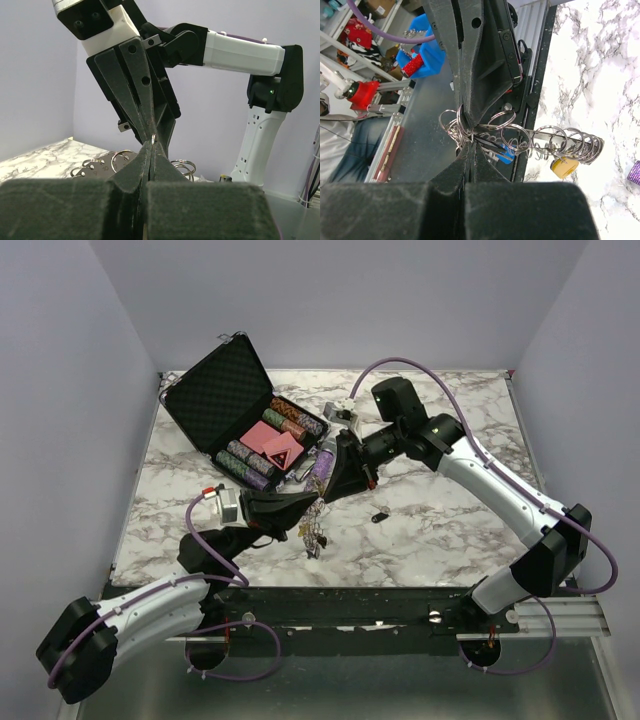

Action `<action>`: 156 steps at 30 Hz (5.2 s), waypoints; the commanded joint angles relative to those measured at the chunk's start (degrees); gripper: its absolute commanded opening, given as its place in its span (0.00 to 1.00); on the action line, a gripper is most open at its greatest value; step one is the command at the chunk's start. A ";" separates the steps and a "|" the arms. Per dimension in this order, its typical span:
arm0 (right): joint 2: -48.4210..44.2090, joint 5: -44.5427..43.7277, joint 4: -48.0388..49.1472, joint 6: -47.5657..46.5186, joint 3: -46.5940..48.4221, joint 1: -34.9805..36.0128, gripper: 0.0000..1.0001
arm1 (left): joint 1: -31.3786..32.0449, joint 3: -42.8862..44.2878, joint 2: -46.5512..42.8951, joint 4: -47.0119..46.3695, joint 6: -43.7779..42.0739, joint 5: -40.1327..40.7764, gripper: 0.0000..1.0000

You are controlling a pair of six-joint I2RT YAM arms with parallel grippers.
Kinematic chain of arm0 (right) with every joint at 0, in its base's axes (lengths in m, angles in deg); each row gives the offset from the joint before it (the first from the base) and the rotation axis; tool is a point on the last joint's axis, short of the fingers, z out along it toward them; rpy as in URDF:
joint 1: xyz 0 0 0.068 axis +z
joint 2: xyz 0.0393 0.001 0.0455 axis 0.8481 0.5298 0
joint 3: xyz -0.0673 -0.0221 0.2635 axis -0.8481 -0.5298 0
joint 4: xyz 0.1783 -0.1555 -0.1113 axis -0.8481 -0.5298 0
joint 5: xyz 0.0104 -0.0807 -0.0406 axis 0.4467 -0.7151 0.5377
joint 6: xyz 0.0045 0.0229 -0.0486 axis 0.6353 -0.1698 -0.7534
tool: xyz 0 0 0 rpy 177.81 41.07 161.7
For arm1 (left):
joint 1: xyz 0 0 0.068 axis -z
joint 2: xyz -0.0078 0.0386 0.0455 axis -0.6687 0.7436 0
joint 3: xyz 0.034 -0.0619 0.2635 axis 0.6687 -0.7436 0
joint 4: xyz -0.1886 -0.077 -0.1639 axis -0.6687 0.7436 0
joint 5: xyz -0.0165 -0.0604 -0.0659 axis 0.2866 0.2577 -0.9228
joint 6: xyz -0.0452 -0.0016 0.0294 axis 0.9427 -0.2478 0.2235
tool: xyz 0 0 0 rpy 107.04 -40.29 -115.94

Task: Put the keys on the keyring

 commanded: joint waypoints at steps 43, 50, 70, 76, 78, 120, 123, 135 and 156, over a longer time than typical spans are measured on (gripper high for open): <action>-2.18 1.80 3.10 5.50 1.06 -2.35 0.45 | -4.66 0.82 -8.62 5.71 -5.38 -7.62 0.00; -2.97 -5.83 -12.37 -17.34 6.25 -2.70 0.57 | -4.92 4.86 -10.38 20.03 -7.49 -7.97 0.00; -12.98 -38.71 -1.05 -9.90 -1.74 -18.34 0.78 | -5.01 26.99 11.57 44.66 0.58 -12.18 0.00; -15.45 -40.04 0.09 -8.49 -3.94 -25.46 0.79 | -4.48 36.66 22.65 47.12 5.16 -15.61 0.00; -15.54 -40.74 0.09 -7.79 -3.95 -28.00 0.79 | -3.69 40.62 26.60 48.79 6.65 -16.49 0.00; -21.78 -33.80 5.98 2.49 -14.14 -52.10 0.82 | 17.23 108.41 91.06 71.30 13.96 1.16 0.45; -22.04 -33.27 5.46 2.32 -14.40 -52.10 0.82 | 16.53 101.74 85.70 68.58 12.47 3.19 0.61; -23.19 -31.16 4.23 2.05 -14.49 -52.10 0.82 | 15.56 75.55 63.03 60.05 3.50 10.92 0.82; -25.47 -16.22 1.85 -3.48 -18.27 -52.45 0.83 | -2.17 32.99 5.12 78.66 -7.48 15.41 0.99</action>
